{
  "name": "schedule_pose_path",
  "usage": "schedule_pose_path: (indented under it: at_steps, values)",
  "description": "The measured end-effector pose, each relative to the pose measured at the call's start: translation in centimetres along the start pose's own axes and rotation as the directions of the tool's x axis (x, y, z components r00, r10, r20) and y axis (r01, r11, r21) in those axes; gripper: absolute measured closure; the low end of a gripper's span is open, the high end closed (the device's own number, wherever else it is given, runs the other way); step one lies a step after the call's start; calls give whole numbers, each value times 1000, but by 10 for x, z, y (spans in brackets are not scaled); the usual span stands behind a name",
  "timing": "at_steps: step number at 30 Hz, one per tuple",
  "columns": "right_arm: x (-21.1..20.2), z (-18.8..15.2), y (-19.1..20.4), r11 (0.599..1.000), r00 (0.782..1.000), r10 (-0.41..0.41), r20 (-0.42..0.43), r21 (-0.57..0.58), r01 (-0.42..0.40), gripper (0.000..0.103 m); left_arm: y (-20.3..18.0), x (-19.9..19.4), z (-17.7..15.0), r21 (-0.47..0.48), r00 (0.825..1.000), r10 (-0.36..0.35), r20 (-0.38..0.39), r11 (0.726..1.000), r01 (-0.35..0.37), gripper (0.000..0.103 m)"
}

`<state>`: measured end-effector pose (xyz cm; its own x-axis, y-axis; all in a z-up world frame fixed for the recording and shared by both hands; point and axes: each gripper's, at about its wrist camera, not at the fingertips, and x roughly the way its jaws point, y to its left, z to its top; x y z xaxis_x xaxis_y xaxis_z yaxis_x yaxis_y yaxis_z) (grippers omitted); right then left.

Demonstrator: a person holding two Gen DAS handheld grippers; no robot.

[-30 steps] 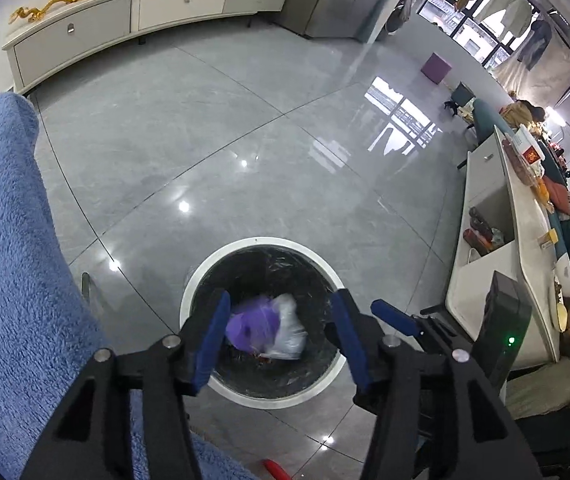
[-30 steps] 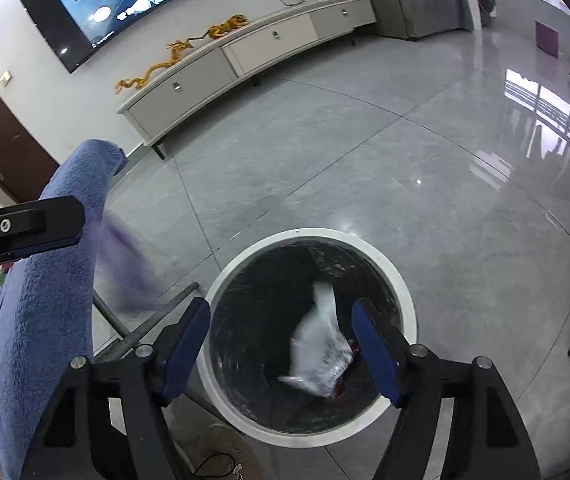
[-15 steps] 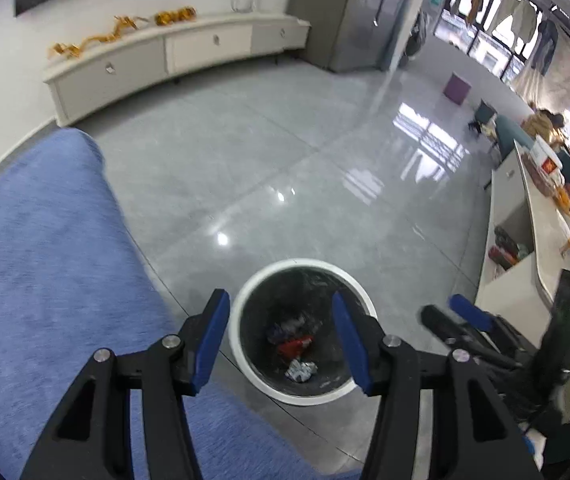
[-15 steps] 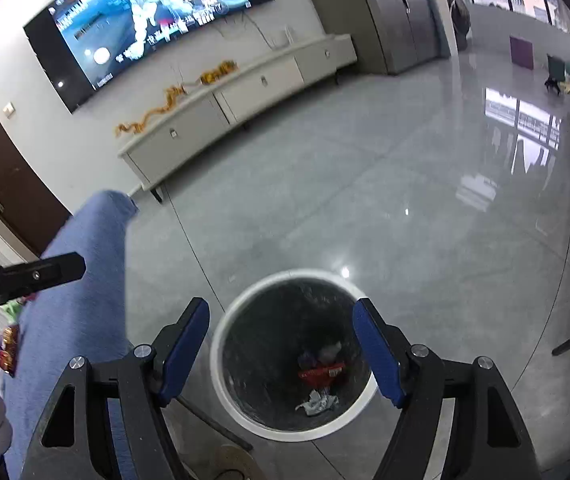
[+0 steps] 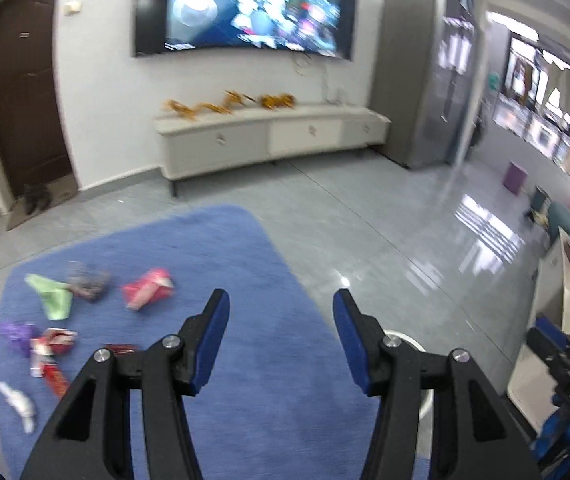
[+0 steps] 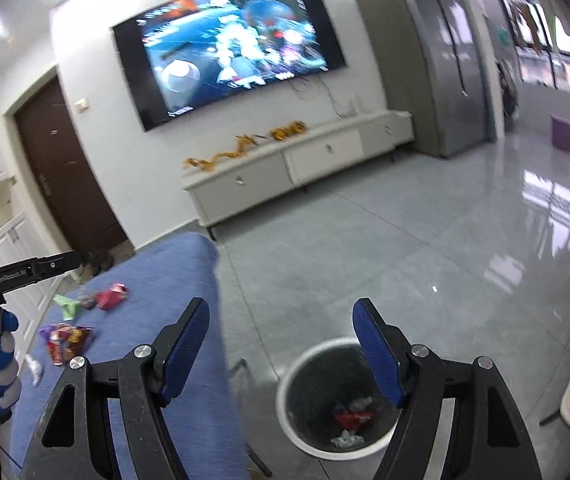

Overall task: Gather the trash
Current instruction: 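Move both grippers back over the remaining wrappers on the rug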

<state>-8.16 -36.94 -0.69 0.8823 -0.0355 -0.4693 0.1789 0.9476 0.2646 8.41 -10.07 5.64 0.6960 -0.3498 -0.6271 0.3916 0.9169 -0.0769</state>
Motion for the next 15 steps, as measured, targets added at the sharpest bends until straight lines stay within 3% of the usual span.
schedule_pose_path:
  at_steps: [6,15]
  values:
    - [-26,29,64,990,996,68,59,-126,-60,31,79,-74,18,-86,981,140,131,988,-130,51]
    - [-47,62,144,948,969,229,90,-246,-201,31,171,-179,34,-175,907,346,242,935,-310,51]
